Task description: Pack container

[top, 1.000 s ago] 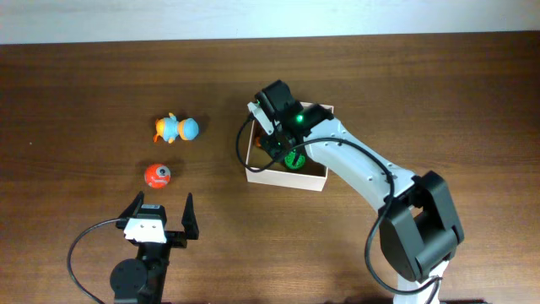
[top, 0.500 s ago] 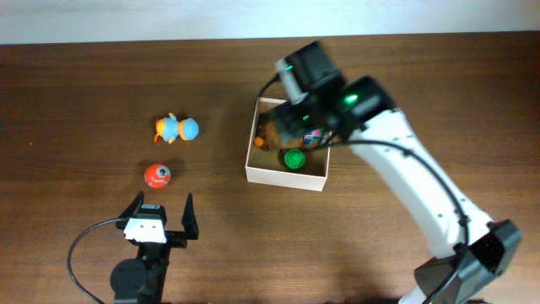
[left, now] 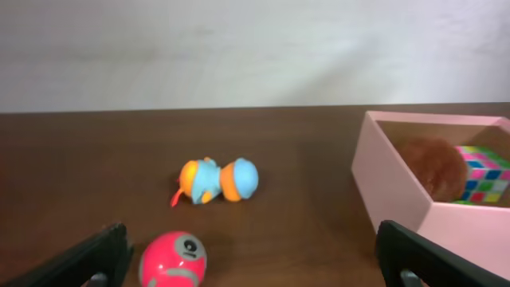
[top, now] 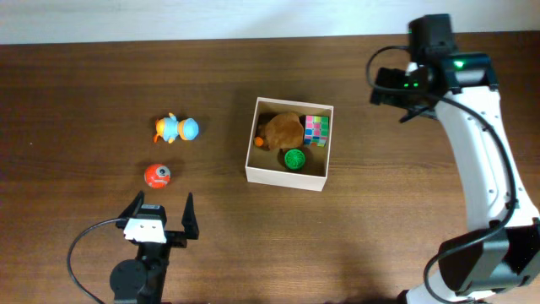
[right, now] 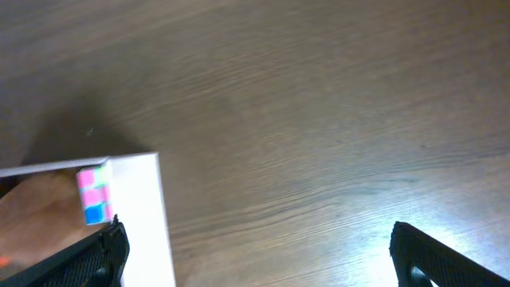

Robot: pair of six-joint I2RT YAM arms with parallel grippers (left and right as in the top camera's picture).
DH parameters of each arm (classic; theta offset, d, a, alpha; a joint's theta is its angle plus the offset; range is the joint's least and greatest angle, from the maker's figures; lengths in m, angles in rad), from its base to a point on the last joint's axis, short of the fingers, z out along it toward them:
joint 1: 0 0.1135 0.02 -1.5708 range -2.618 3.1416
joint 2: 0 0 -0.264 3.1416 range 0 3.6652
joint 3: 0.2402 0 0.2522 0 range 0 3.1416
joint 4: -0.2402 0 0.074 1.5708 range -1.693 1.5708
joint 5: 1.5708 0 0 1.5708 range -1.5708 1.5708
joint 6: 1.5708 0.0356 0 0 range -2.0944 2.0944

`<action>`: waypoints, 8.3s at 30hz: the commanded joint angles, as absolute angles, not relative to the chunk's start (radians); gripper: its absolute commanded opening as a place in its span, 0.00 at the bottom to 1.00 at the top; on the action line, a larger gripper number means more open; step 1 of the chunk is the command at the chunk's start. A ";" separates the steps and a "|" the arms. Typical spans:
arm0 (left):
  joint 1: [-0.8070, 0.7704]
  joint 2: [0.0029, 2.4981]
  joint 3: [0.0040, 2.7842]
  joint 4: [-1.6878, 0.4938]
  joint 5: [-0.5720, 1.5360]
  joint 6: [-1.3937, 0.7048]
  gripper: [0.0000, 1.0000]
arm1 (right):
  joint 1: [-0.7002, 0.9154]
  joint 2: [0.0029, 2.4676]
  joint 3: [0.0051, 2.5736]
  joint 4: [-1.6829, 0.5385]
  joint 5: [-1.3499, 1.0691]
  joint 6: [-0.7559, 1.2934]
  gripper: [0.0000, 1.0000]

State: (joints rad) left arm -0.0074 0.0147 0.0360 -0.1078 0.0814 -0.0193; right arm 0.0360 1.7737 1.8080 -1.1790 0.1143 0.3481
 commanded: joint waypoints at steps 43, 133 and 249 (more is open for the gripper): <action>-0.010 1.542 1.505 -0.966 0.266 0.238 0.99 | -0.041 1.809 1.468 -1.042 0.087 0.376 0.99; -0.013 2.222 1.683 -0.881 0.029 0.101 0.64 | -0.041 1.809 1.468 -1.042 0.087 0.376 0.99; -0.677 2.377 2.501 -1.679 -0.139 -0.231 0.02 | -0.041 1.809 1.468 -1.042 0.087 0.376 0.99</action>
